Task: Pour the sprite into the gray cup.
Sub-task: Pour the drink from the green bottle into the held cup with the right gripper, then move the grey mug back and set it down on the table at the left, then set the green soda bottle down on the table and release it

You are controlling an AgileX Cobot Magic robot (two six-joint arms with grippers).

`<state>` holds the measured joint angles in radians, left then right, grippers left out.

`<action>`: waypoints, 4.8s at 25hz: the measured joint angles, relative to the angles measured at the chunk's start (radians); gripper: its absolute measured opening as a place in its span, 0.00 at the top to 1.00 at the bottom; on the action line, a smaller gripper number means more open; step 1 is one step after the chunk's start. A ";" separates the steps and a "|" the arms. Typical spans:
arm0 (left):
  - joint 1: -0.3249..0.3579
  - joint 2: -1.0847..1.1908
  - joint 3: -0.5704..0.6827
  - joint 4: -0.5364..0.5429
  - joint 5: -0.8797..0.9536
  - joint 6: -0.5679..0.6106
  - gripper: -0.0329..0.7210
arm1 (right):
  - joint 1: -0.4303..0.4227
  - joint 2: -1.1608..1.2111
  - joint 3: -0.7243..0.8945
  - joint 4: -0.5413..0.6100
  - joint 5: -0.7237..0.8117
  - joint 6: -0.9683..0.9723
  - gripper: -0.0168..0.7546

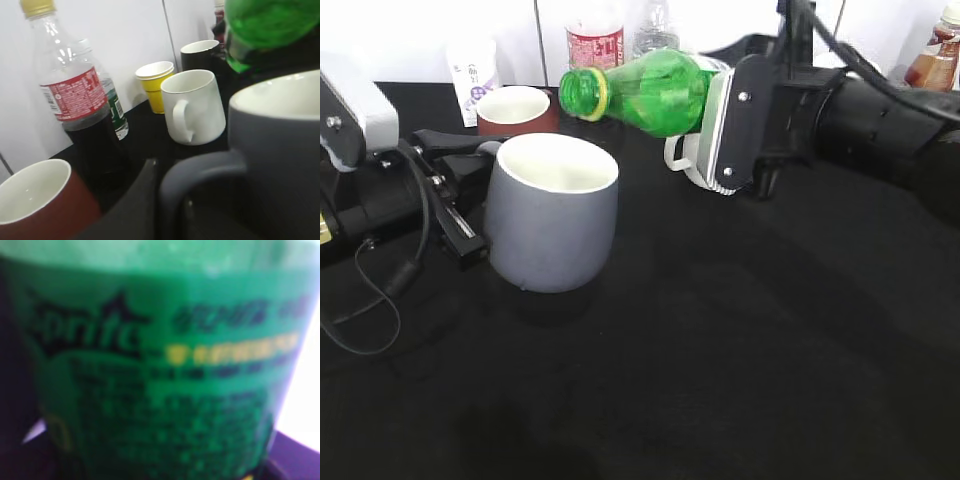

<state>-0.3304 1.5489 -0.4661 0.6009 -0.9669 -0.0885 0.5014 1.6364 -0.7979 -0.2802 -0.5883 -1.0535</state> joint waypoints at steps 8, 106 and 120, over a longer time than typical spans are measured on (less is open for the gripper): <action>0.000 0.000 0.000 0.012 -0.041 0.000 0.90 | 0.000 0.000 0.000 0.113 -0.099 -0.263 0.41; 0.446 0.493 -0.255 -0.367 -0.171 0.169 0.60 | -0.324 -0.074 -0.019 0.339 -0.021 1.073 0.41; 0.446 -0.294 -0.006 -0.371 0.418 0.062 0.60 | -0.450 0.240 -0.021 0.414 -0.294 0.984 0.41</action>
<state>0.1160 1.2548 -0.4718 0.2298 -0.5487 -0.0268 0.0516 1.8766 -0.8193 0.1340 -0.8825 -0.0690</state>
